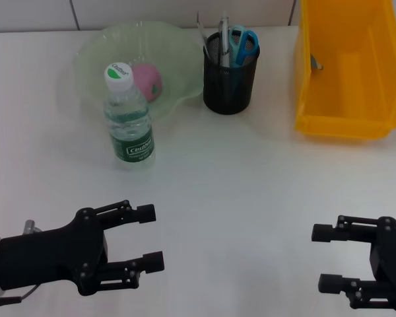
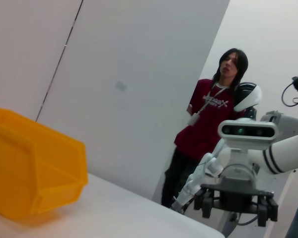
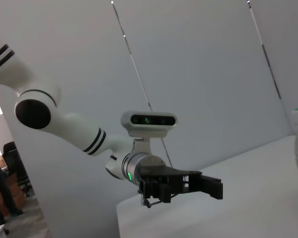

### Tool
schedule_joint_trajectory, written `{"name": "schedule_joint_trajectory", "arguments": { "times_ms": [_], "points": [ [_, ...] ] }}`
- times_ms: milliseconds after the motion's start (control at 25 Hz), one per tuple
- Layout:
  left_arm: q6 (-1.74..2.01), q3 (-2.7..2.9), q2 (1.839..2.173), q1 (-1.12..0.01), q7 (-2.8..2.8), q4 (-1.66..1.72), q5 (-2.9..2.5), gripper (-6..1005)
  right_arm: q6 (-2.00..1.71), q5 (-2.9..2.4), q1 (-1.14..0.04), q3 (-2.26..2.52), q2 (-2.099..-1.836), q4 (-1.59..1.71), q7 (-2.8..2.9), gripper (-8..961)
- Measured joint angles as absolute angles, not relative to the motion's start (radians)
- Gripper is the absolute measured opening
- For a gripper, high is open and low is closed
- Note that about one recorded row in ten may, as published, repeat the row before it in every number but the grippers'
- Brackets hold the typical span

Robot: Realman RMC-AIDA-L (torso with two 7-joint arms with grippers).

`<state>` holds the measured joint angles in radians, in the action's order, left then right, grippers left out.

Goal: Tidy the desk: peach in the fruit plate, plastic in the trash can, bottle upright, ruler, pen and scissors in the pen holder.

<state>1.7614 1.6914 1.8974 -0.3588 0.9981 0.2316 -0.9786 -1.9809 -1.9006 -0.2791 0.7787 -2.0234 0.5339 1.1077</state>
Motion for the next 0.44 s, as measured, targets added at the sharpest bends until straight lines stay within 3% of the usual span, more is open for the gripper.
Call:
{"name": "schedule_joint_trajectory", "arguments": {
  "times_ms": [440],
  "points": [
    [1.781,1.687,1.902,-0.363,0.996,0.233,-0.979,812,-1.982,-1.91,-0.293,0.779,-2.026,0.53,1.107,699]
  ]
}}
